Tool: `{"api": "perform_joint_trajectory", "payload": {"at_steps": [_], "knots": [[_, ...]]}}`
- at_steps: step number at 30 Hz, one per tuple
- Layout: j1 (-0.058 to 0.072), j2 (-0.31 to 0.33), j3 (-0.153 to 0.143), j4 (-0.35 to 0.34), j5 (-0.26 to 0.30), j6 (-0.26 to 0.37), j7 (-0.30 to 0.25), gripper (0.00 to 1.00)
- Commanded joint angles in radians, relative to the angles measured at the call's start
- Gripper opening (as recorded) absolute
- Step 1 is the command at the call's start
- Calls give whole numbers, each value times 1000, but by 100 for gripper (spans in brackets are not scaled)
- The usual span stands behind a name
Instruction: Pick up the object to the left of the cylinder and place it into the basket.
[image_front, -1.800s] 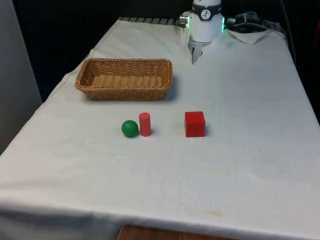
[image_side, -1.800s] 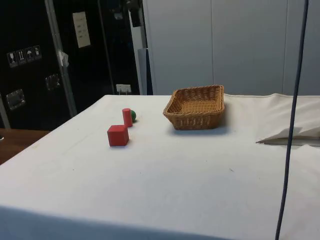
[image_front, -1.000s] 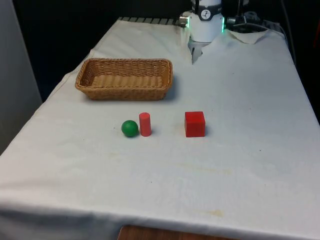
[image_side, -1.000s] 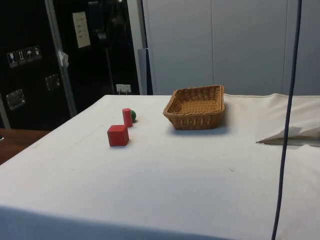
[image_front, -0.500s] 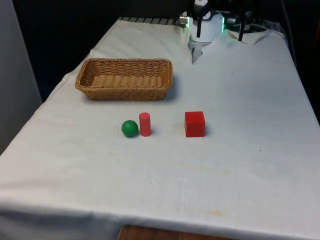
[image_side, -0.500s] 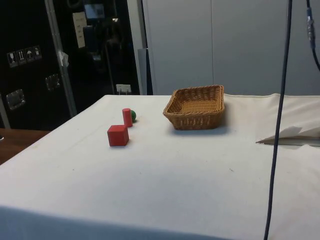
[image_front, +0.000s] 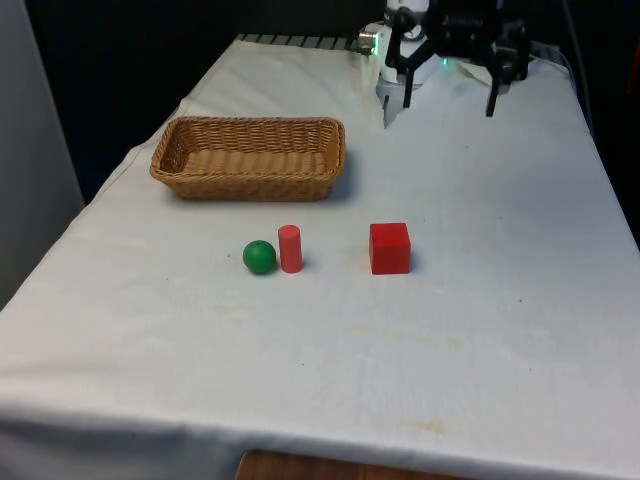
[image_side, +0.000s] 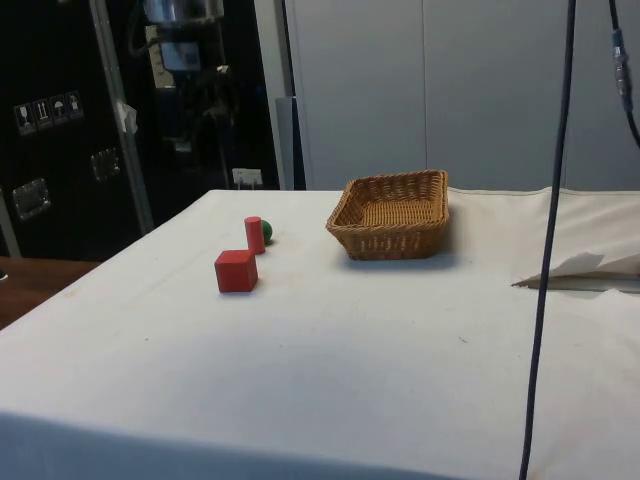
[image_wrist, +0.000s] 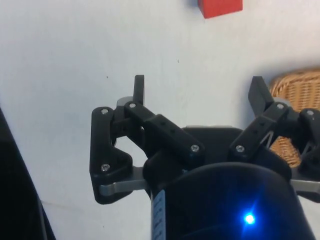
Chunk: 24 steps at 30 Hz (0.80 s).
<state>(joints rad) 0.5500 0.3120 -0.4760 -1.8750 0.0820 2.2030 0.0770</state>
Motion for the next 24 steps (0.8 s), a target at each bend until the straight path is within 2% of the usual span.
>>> {"api": "perform_joint_trajectory", "payload": {"at_steps": [1, 3, 4, 11, 12, 13, 20, 21, 22, 24], "knots": [[-3, 8, 4, -2, 13, 20, -3, 100], [0, 13, 0, 0, 6, 17, 0, 100], [-4, 17, 4, -4, 19, 33, -10, 100], [-9, 33, 6, -14, 30, 50, -57, 100], [-3, 32, 0, -9, 16, 35, -42, 100], [-10, 35, 6, -17, 31, 54, -65, 100], [-16, 65, 6, -30, 57, 98, -137, 100], [-10, 65, -1, -27, 48, 85, -127, 100], [-16, 71, 6, -30, 61, 103, -146, 100], [-16, 82, 5, -28, 65, 115, -160, 100]]}}
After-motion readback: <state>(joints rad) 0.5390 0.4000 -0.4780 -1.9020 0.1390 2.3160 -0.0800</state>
